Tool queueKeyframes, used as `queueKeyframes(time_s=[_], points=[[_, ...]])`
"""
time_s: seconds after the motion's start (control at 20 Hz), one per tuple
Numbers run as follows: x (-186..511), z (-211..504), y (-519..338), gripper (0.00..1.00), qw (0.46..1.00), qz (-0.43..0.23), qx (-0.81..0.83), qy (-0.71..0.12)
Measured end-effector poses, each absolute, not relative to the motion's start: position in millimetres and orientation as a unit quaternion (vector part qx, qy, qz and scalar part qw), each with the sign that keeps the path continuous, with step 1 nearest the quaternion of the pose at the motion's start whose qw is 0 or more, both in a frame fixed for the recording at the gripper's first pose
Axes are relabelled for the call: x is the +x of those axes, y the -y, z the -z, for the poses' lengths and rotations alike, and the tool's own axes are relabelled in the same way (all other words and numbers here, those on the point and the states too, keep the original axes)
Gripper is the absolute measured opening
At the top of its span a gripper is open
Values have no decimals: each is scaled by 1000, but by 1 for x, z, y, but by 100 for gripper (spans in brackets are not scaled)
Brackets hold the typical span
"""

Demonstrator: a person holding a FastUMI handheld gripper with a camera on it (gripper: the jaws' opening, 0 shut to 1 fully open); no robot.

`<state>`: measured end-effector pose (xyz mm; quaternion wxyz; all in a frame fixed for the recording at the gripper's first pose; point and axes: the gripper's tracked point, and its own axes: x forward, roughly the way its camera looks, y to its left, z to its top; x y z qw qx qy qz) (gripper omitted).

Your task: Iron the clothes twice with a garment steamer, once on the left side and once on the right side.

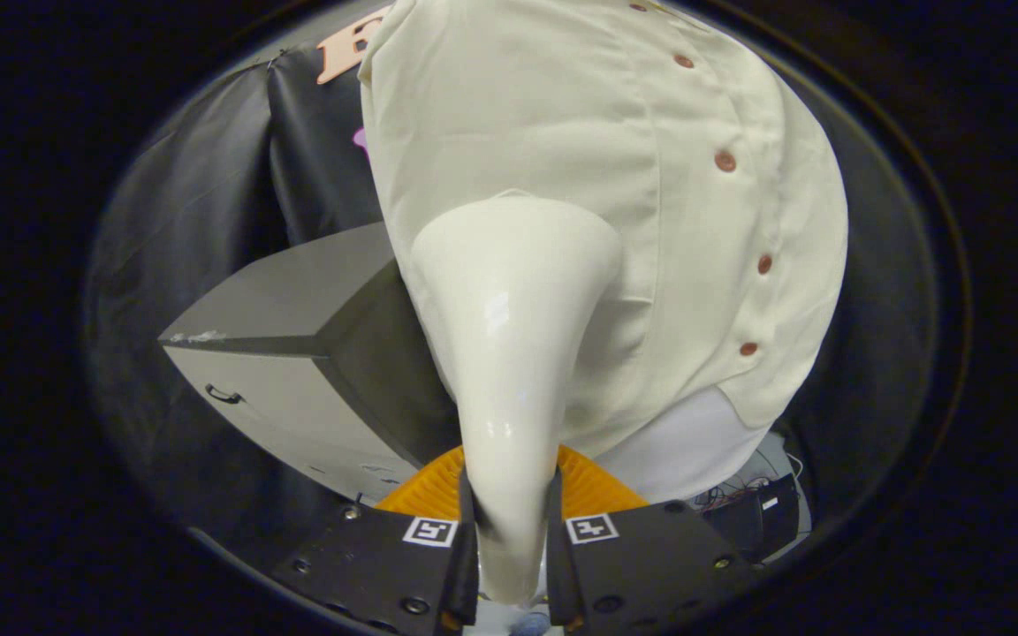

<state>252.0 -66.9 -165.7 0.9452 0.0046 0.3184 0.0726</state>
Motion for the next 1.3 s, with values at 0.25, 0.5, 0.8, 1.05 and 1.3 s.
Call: queueKeyframes(time_s=[0.25, 0.5, 0.8, 1.05, 1.3], points=[[234, 199, 70, 31, 927, -63, 14, -369], [219, 221, 75, 31, 914, -58, 7, -401], [207, 230, 83, 31, 911, -49, 8, -409], [191, 203, 95, 31, 921, -50, 20, -387], [178, 142, 114, 31, 935, -58, 14, -350]])
